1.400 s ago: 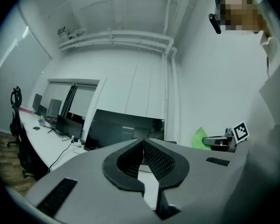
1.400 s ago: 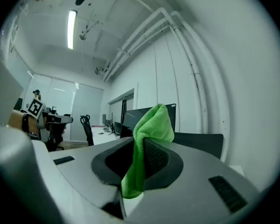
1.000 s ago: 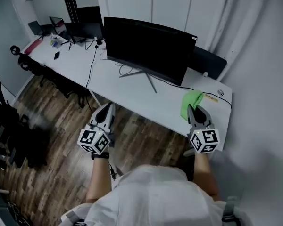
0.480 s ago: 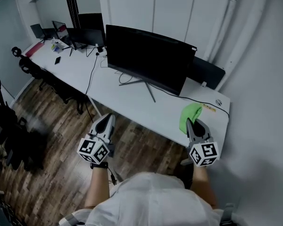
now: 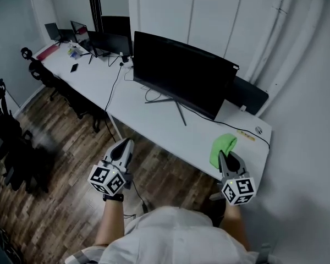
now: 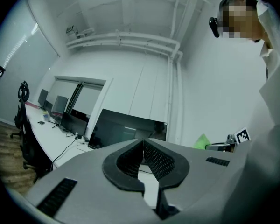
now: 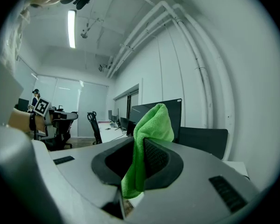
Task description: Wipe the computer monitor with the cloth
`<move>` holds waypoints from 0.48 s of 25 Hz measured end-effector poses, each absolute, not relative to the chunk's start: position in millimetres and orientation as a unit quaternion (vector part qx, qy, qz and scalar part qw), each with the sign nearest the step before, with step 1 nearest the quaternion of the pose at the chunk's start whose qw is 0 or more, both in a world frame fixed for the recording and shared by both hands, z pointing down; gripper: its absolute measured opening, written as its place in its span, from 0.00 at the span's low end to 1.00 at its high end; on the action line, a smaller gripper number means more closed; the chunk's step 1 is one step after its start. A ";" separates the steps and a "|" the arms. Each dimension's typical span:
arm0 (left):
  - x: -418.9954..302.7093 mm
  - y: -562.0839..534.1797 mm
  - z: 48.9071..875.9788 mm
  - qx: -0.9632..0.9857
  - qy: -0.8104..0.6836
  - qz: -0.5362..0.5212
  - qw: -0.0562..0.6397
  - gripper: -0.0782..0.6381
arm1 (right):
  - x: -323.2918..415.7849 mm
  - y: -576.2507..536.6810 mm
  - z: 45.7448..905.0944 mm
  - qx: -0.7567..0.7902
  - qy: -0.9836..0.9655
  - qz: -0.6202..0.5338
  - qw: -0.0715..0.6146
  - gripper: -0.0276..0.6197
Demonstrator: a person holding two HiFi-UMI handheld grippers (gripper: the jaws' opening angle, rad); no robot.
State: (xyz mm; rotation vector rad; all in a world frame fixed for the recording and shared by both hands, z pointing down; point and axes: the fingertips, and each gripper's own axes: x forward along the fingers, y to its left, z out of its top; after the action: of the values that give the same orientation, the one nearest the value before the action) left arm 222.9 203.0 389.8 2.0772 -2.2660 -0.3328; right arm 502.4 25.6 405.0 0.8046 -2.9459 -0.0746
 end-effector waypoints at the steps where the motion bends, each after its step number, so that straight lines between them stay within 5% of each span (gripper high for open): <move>1: 221.8 204.1 389.9 0.671 -0.733 -0.108 0.025 0.13 | 500.9 25.3 404.2 0.263 -0.964 -0.025 0.044 0.11; 12: 214.8 195.0 387.4 0.677 -0.724 -0.127 0.031 0.13 | 486.0 14.8 399.1 0.266 -0.962 -0.027 0.047 0.11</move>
State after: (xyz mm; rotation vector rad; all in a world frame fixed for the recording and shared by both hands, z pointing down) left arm 214.8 195.0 387.4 2.0873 -2.2301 -0.3906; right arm 486.0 14.8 399.1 0.8122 -2.9358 -0.0832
